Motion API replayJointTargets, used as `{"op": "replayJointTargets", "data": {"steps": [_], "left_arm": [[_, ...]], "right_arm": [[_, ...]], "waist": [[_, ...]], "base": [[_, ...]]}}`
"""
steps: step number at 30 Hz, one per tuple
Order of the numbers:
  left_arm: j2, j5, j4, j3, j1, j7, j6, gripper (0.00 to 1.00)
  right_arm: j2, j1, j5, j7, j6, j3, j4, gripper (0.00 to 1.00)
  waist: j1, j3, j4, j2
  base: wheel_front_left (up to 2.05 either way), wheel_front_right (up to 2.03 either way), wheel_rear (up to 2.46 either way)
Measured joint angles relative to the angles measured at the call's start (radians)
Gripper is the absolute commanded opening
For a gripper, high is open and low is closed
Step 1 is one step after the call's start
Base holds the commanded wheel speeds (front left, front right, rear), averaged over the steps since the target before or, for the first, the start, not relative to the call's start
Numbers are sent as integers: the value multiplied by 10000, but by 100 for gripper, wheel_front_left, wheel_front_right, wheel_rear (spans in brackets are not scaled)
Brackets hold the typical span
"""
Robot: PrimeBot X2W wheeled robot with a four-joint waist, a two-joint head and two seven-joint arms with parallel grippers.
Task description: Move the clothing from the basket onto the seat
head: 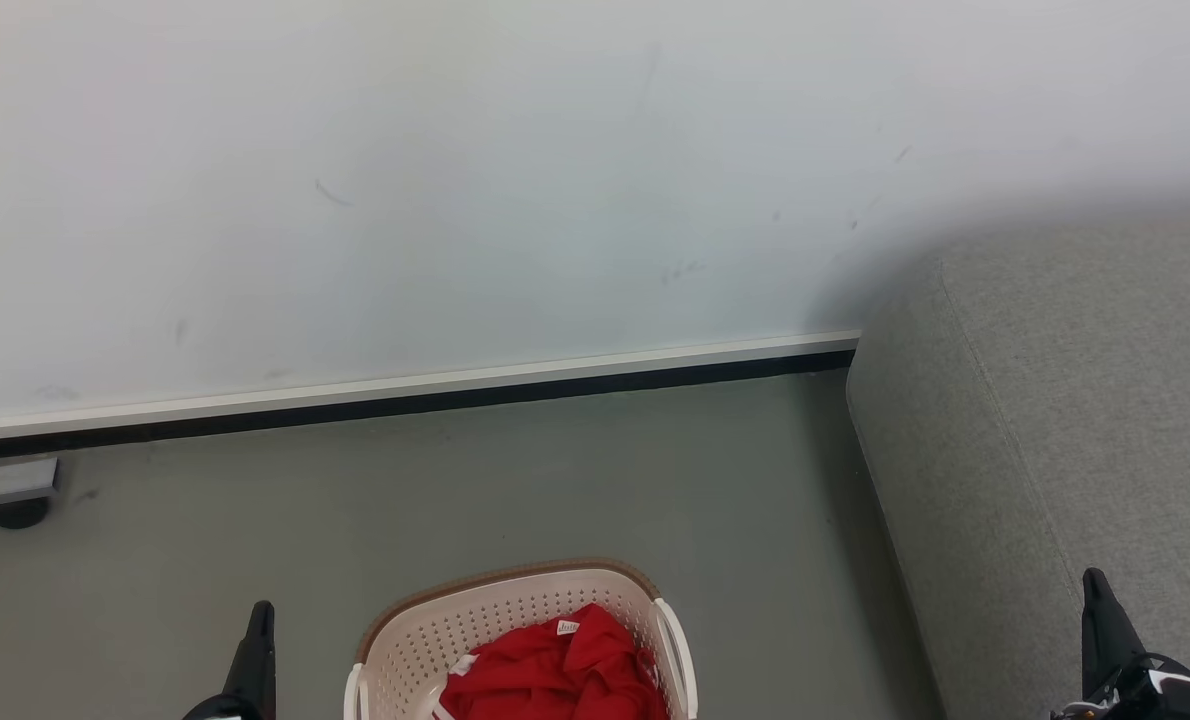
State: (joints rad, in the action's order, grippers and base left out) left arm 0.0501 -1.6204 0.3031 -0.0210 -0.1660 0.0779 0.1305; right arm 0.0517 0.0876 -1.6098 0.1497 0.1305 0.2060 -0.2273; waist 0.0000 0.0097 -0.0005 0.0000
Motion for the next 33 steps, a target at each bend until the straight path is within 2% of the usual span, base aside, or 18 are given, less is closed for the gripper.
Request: {"op": "replayJointTargets", "data": {"steps": [5, 6, 13, 22, 28, 33], "left_arm": [[-2, 2, 13, 2, 8, 0, -2, 0], [-6, 2, 77, 6, 36, 2, -6, 100], [-82, 0, 458, 50, 453, 0, -17, 100], [-88, 98, 15, 268, 666, -364, -17, 100], [-81, 748, -194, 320, 859, -675, -17, 100], [-82, 1906, -324, 182, 911, -878, -17, 100]], "right_arm": [[-4, -6, 0, 0, 0, 0, -15, 0], [-6, -18, -2, 0, 0, -4, -98, 100], [-96, -400, -2, -12, -2, -44, -564, 100], [-96, -448, 113, -372, -2, -575, -443, 100], [46, -477, 742, -811, -2, -1116, -433, 100], [94, -476, 1718, -1072, -2, -1356, -445, 100]], "waist": [[0, 0, 0, 0], [0, 0, 0, 0], [0, 0, -2, 0], [-1, -83, -27, 0], [0, -137, -40, 0], [0, -182, -57, 0]], "base": [[0, 0, 0], [0, 0, 0], [0, 0, 0], [0, 0, 0], [0, 0, 0], [0, 0, 0]]}}
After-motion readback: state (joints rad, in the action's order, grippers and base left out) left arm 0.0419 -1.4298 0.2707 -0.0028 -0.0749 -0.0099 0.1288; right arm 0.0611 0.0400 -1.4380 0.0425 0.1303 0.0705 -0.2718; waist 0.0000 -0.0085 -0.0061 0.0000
